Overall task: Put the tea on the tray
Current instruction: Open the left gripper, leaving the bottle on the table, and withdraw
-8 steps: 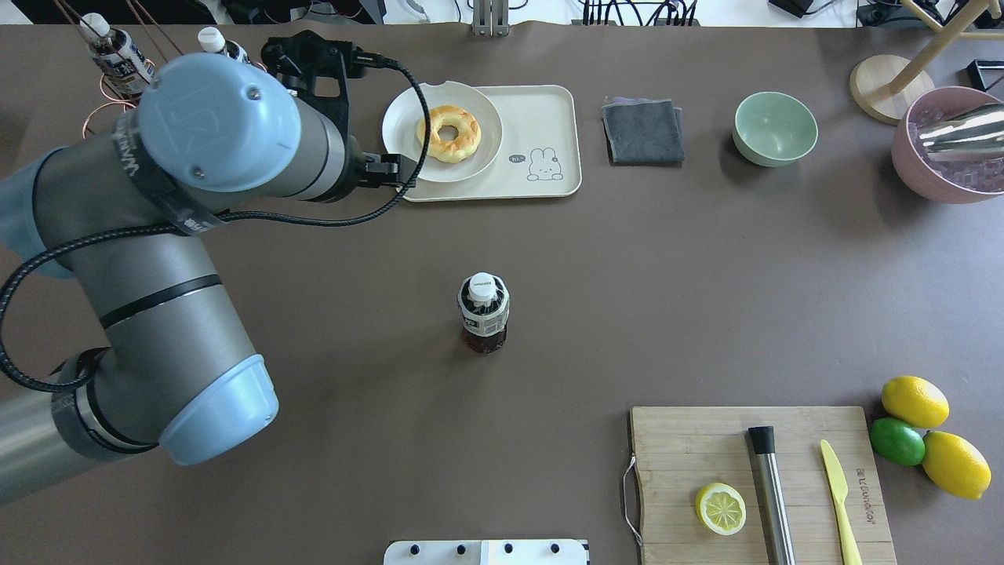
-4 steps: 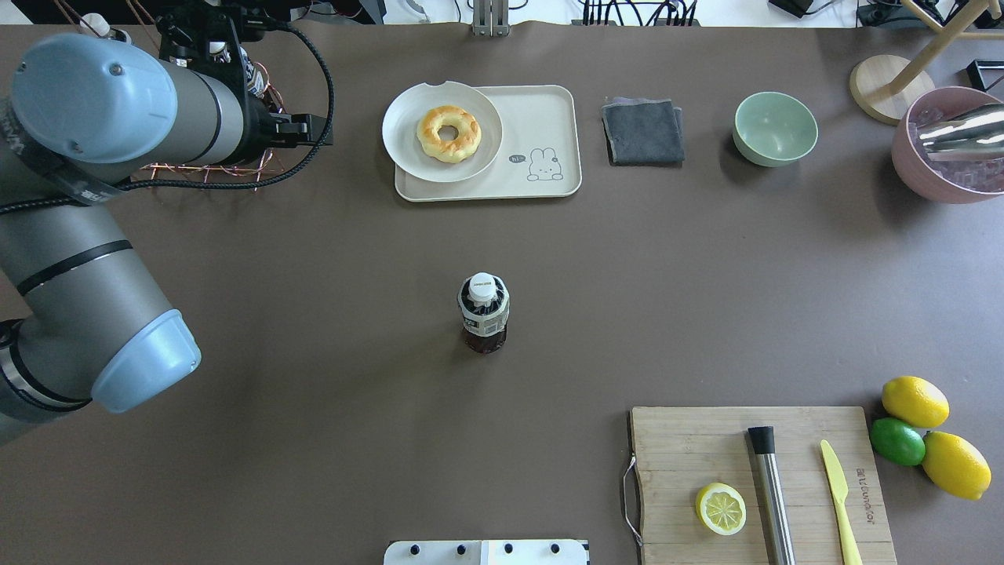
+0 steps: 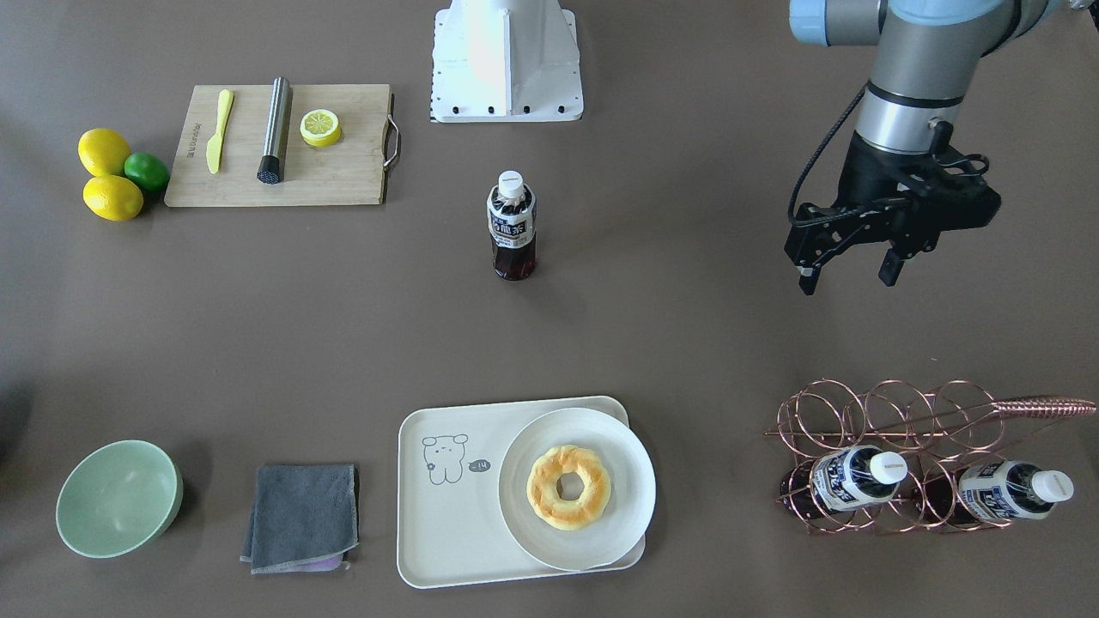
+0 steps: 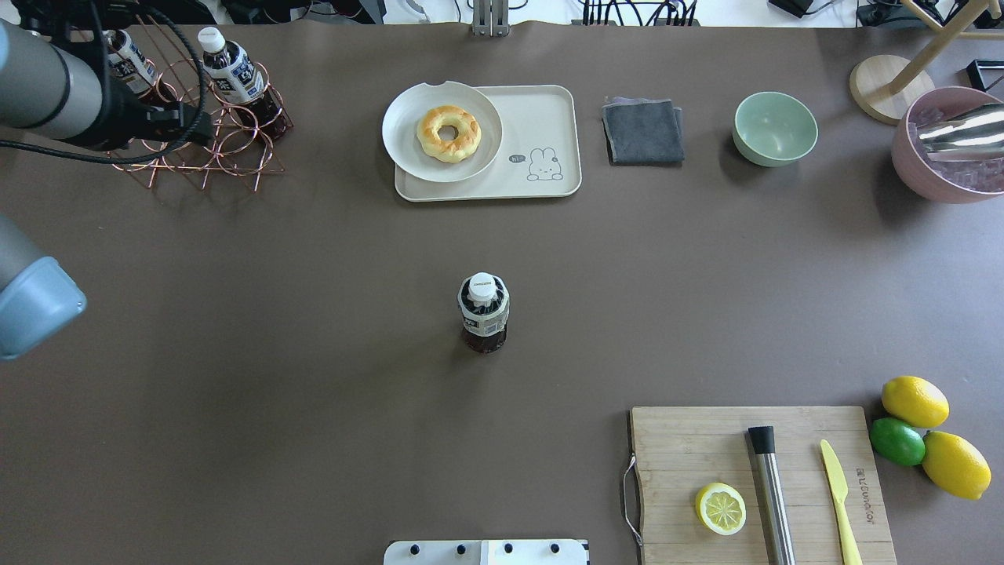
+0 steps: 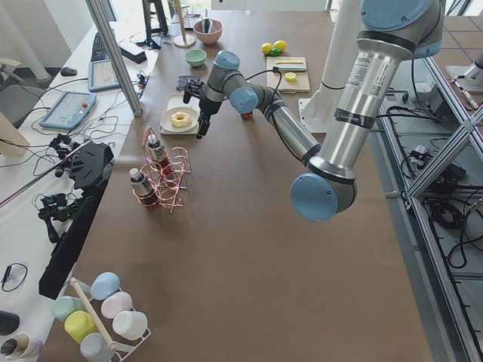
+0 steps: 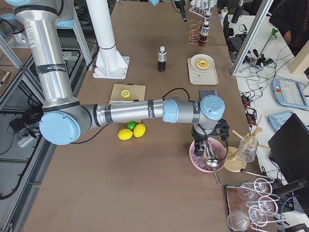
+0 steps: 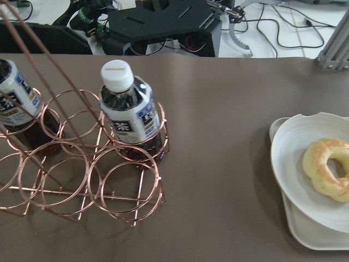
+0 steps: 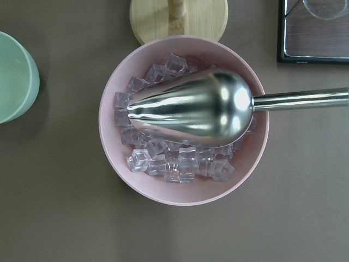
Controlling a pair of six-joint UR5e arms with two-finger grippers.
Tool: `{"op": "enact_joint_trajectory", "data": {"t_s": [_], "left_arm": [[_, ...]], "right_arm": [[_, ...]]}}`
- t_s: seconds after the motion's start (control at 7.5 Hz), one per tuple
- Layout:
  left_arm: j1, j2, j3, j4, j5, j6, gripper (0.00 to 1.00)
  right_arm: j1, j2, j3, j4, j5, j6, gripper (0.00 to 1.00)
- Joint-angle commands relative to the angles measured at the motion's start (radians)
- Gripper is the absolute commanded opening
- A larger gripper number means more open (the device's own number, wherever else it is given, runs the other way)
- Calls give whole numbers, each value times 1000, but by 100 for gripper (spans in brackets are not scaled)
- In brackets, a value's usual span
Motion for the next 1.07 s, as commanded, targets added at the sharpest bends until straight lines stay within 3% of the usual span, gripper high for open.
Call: {"op": "enact_joint_trajectory", "data": {"t_s": [0.0,0.27,0.53,0.8,0.93], "left_arm": [[-194,126,3,1,-183,270,97],[-336,172,44,-1,-322,434,97],[-470,183,113,2,-412,549,97],[-597,206,179,13,-471,763,97],[-642,211,201,14,-471,830,97]], "right_arm": [[-50,33,0,8,-9,75,100],[-88,-50,26,225,-12,108,100],[-181,-2,58,252,-32,289,100],[-290,124,89,200,-66,467,100],[-351,155,154,203,-95,602,100]]}}
